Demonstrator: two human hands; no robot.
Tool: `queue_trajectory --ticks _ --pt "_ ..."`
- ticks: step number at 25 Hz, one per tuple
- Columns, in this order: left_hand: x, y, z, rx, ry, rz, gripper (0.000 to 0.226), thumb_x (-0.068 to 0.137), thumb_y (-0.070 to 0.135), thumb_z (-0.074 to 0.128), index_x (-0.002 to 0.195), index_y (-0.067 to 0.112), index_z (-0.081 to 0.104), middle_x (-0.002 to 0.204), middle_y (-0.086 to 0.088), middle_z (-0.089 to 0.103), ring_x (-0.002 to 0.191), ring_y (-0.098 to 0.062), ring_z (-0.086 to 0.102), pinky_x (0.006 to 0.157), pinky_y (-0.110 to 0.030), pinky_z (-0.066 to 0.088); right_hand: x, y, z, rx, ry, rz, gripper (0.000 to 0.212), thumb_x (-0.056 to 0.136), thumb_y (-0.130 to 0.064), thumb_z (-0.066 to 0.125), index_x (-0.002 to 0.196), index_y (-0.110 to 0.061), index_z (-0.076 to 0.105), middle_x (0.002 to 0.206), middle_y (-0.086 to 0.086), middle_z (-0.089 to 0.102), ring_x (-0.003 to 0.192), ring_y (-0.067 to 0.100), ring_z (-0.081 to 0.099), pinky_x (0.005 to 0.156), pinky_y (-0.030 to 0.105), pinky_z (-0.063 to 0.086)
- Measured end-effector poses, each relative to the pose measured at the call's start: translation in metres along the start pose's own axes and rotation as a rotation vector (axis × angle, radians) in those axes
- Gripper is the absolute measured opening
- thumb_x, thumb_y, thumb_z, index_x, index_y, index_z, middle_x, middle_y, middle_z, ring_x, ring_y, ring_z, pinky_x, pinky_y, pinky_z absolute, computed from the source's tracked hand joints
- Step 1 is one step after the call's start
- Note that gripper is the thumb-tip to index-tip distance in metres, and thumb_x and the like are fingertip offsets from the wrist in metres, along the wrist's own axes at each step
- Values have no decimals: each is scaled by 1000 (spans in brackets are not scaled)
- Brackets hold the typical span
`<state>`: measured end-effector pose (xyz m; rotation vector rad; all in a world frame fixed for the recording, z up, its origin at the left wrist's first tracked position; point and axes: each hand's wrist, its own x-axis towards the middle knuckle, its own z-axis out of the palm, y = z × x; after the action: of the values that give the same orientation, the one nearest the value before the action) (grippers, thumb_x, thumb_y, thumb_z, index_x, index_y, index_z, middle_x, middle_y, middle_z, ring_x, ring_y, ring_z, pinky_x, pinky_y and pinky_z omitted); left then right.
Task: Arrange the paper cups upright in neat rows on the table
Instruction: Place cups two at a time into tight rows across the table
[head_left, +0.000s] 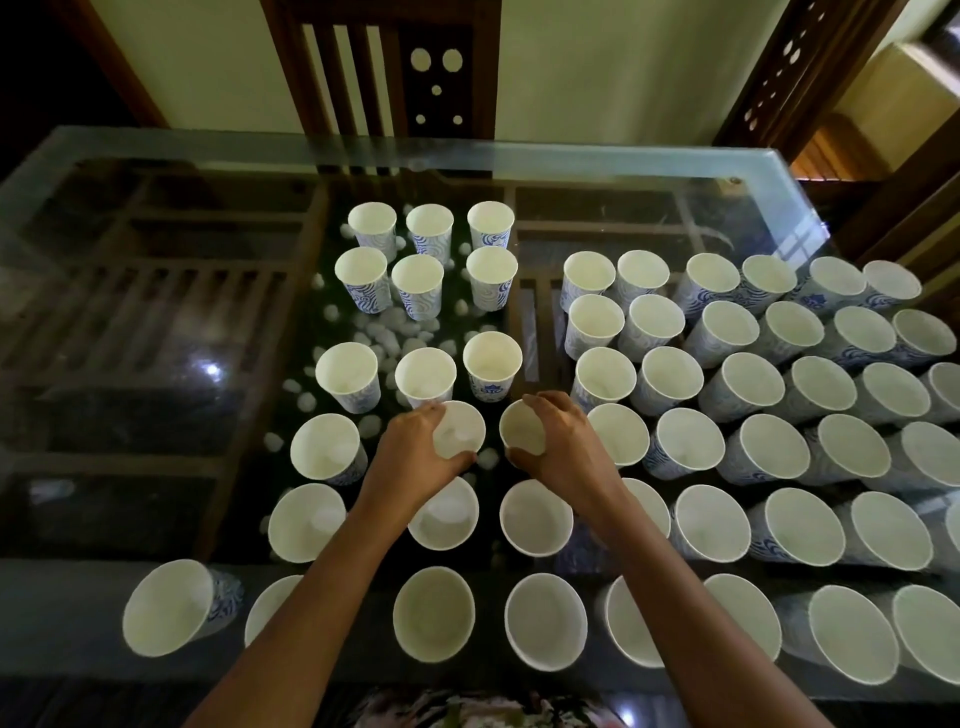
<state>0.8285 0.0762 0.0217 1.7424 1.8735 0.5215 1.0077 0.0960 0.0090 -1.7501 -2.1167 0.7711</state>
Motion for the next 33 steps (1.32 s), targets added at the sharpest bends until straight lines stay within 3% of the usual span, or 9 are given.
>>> queue_trajectory --ticks 3,8,21,29,33 --pt "-1 5 2 26 -32 22 62 77 31 73 131 12 50 130 -6 56 118 -21 49 85 -17 29 -3 5 -1 -1 15 11 69 75 -27 76 134 -10 46 138 10 44 124 27 43 98 34 39" --pt "-1 6 4 11 -32 41 66 76 30 73 133 9 47 136 -8 50 124 -22 45 101 -29 32 -6 6 0 6 23 17 70 74 -27 77 135 -11 46 138 10 44 125 27 43 100 34 39" --pt "-2 -1 5 41 -11 51 71 76 34 74 136 11 44 143 -5 43 130 -21 40 107 -31 29 -8 5 -2 4 23 1 73 76 -29 76 138 -13 41 141 9 41 127 26 40 102 35 37" --pt "29 -5 -11 15 163 -27 58 78 31 72 127 6 54 134 -10 53 121 -25 50 104 -38 36 30 -14 -8 10 38 -84 61 83 -24 69 137 -10 43 141 10 41 130 28 38 104 37 36" --pt "53 -12 -14 49 123 -67 60 71 39 75 120 8 59 122 -10 61 108 -26 57 96 -43 45 61 -23 -10 36 11 -76 62 83 -23 69 138 -12 41 146 8 36 134 28 32 106 39 34"
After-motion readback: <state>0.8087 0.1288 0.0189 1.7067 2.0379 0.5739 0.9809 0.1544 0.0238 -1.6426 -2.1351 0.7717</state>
